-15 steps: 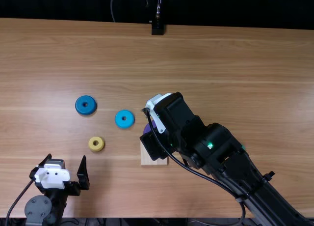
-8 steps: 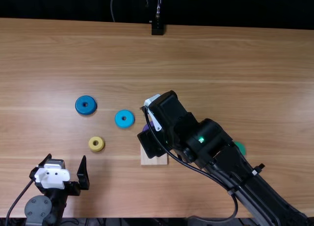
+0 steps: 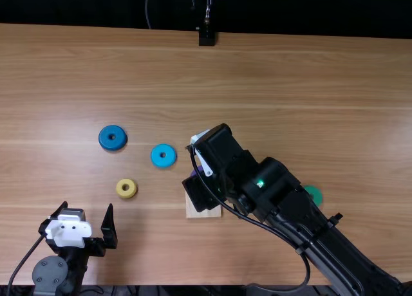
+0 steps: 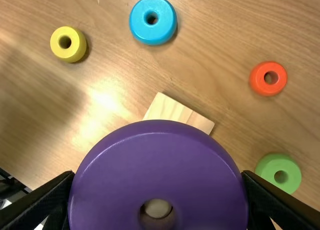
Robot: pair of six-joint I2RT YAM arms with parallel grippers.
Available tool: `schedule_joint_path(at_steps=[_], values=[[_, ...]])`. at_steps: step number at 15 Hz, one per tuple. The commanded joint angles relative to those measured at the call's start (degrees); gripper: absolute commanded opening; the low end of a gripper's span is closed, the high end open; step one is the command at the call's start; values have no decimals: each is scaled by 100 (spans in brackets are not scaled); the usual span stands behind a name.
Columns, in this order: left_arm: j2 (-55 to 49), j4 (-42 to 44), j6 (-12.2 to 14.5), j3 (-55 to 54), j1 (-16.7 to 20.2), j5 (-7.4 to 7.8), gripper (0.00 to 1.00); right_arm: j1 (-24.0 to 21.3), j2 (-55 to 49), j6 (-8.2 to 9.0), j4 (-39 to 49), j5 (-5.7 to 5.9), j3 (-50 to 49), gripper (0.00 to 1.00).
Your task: Build the Hanoi tower: stack the rings onto the peg from bottom to top in this color order: purple, dark blue, light blue, dark green, light green, yellow, orange.
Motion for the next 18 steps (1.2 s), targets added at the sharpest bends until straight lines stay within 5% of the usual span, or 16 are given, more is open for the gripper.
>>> schedule_joint_path(at_steps=[1,4,5,7,18], values=[[-67,-467,64,-604,-14,62,100,32,1,69,36,-10,-99,0],[-67,-467,64,-604,-14,62,100,32,10,69,46,1,-81,0],[-67,-467,64,-604,-14,62,100,41,10,90,46,43,-81,18],[-67,-467,64,-604,-14,62,100,41,89,90,46,53,-81,98],[-67,-467,64,-604,-14,62,100,-12,238,111,785,75,525,100]])
